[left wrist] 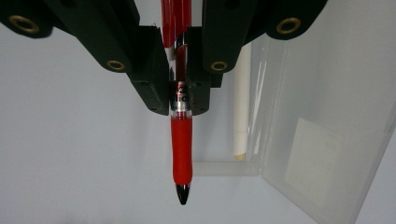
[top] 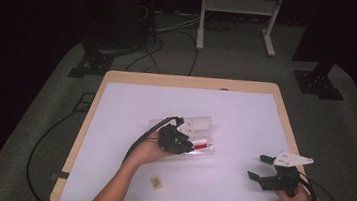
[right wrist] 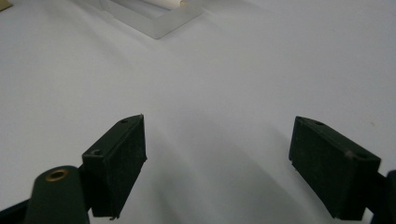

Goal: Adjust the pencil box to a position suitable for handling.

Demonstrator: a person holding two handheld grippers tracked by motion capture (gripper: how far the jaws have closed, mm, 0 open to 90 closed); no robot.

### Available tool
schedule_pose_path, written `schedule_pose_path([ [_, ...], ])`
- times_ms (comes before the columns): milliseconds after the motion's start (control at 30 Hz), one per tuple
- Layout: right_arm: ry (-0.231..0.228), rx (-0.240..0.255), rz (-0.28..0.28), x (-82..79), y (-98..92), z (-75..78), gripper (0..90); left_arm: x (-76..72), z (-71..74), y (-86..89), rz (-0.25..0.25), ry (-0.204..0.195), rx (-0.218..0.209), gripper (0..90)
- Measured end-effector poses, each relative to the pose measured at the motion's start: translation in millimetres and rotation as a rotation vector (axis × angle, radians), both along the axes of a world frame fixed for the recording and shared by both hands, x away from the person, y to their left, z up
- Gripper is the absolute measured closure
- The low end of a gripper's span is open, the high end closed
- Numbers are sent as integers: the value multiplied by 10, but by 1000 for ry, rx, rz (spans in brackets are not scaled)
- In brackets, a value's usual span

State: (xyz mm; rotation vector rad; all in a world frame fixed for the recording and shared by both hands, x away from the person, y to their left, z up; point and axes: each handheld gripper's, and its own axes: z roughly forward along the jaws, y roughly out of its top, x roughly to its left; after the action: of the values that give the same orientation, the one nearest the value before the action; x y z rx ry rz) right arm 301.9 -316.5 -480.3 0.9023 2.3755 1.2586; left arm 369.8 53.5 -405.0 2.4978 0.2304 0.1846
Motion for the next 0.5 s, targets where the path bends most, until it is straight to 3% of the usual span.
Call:
schedule_pose_path([
  [500,0,0,1,0,-1,0,178,139,-119,23,33,23,4,796],
])
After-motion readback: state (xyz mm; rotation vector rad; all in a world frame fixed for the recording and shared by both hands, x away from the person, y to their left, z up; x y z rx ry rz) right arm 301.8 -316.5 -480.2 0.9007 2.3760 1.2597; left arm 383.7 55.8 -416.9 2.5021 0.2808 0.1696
